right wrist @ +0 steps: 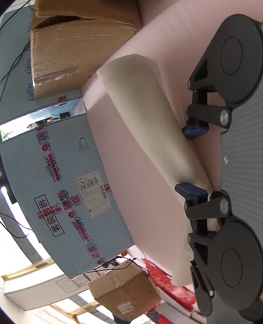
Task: Fold shopping bag
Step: 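Lift the strip end with the right tool and roll it toward the left tool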
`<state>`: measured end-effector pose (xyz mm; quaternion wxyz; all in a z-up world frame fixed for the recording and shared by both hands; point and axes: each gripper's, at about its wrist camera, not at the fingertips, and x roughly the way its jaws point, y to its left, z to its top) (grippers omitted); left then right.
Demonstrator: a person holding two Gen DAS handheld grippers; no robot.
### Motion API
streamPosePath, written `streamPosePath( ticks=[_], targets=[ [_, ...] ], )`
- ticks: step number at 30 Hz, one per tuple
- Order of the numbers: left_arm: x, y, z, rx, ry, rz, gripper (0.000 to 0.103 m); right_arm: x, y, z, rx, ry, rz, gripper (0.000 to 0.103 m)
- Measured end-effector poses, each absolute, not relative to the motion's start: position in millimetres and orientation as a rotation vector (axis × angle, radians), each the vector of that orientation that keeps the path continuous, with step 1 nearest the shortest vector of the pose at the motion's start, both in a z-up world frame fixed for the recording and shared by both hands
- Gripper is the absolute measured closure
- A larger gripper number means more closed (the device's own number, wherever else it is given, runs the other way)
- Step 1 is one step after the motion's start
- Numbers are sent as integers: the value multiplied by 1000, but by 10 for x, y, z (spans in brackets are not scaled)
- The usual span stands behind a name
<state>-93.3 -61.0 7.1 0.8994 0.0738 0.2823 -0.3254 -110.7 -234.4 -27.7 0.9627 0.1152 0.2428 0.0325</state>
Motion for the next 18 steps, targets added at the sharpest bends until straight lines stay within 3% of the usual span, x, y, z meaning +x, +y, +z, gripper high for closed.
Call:
streamPosePath(
  ticks=[6,10,18],
  targets=[
    [-874,-481,121,97,560,-608,60,-1148,-2236,-298,109,489,57,69],
    [-846,-592,75,187,596,-597,63,-1205,-1984,-283,-92,450,54,83],
    [-784,-262,121,17,589,-653,61,-1324,-1675,-291,-490,333,134,88]
  ],
)
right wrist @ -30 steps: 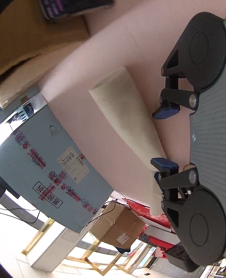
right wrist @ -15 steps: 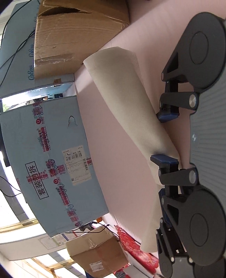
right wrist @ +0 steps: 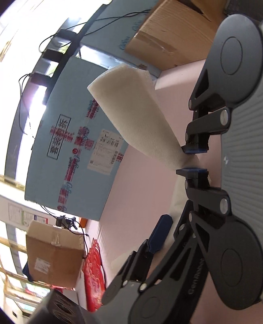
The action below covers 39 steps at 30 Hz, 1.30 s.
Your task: Fold shopping bag
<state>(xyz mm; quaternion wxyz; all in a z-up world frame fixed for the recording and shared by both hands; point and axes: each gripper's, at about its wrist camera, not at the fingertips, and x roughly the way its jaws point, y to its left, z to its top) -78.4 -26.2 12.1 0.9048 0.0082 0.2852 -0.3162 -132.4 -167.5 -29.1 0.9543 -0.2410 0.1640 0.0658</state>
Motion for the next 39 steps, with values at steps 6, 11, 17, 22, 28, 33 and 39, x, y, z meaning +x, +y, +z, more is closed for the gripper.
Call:
streamPosePath(
  ticks=[6,11,17,22,28,33,39],
  targets=[
    [-1025,200,199,-24,552,-497,61,-1444,-1286,-585,-874,275,131,88],
    [-899,261,45,-71,630,-503,57,-1520,-996,-815,-1221,229,180,88],
    [-870,258,23,-74,633,-511,55,-1598,-867,-902,-1407,168,239,88],
    [-894,314,43,-94,617,-520,53,-1633,-800,-990,-1444,133,253,89],
    [-1312,466,484,-68,384,-414,28,-1650,-798,-1031,-1464,121,263,90],
    [-1205,117,411,132,460,-348,28,-1693,-777,-1037,-1467,113,272,88],
    [-1107,118,167,191,555,-307,25,-1758,-967,-748,-1244,215,364,74]
  ],
)
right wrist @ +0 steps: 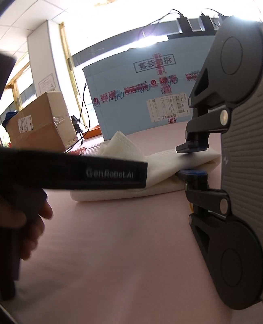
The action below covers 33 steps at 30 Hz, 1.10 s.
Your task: Fold shopping bag
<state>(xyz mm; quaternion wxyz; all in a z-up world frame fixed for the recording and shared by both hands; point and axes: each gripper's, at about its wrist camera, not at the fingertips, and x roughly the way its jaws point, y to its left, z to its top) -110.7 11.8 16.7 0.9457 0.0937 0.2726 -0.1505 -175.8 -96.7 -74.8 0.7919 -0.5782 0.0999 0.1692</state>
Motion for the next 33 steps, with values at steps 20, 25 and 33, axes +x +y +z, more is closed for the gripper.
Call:
streamPosePath(
  ticks=[20,25,33],
  targets=[
    [-1175,683,126,-80,567,-226,23,-1106,-1471,-644,-727,315,230,99],
    [-1331,726,303,-77,486,-187,24,-1106,-1489,-645,-701,317,241,99],
    [-1113,430,35,18,639,-229,23,-1154,-1489,-633,-687,296,276,98]
  ],
)
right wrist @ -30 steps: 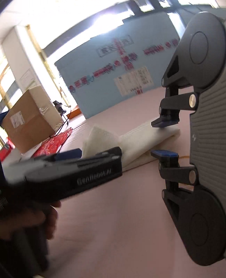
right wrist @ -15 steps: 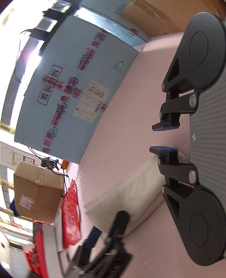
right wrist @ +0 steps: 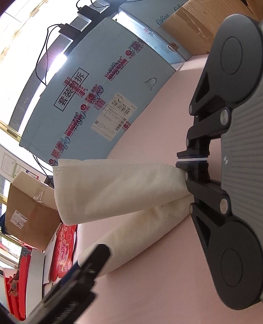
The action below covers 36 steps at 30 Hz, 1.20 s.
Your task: Fold shopping bag
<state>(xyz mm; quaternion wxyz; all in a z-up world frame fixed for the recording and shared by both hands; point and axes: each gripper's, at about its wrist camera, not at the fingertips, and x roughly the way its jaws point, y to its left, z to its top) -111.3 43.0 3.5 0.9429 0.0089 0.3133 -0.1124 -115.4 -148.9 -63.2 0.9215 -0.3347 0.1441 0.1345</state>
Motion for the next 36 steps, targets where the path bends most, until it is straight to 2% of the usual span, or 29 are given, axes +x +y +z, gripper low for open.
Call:
streamPosePath(
  ticks=[11,16,20,26,27,30,32,34,36],
  targets=[
    [-1166,478,55,-11,633,-257,23,-1391,-1153,-795,-891,167,338,98],
    [-1362,519,340,-25,495,-291,23,-1484,-1007,-1062,-1094,90,283,99],
    [-1438,355,583,36,377,-338,20,-1508,-986,-1088,-1110,80,278,99],
    [-1047,13,175,308,546,-278,19,-1525,-1014,-1059,-1086,85,299,99],
    [-1053,58,139,281,536,-286,19,-1527,-1035,-1032,-1069,88,306,98],
    [-1052,189,118,202,555,-302,18,-1534,-1191,-808,-932,128,348,82],
    [-1047,226,109,178,560,-310,18,-1562,-1348,-634,-833,157,368,60],
    [-1026,287,97,136,570,-325,18,-1563,-1522,-495,-757,196,381,54],
    [-999,355,83,88,583,-343,18,-1521,-1743,-388,-660,284,386,54]
  ],
)
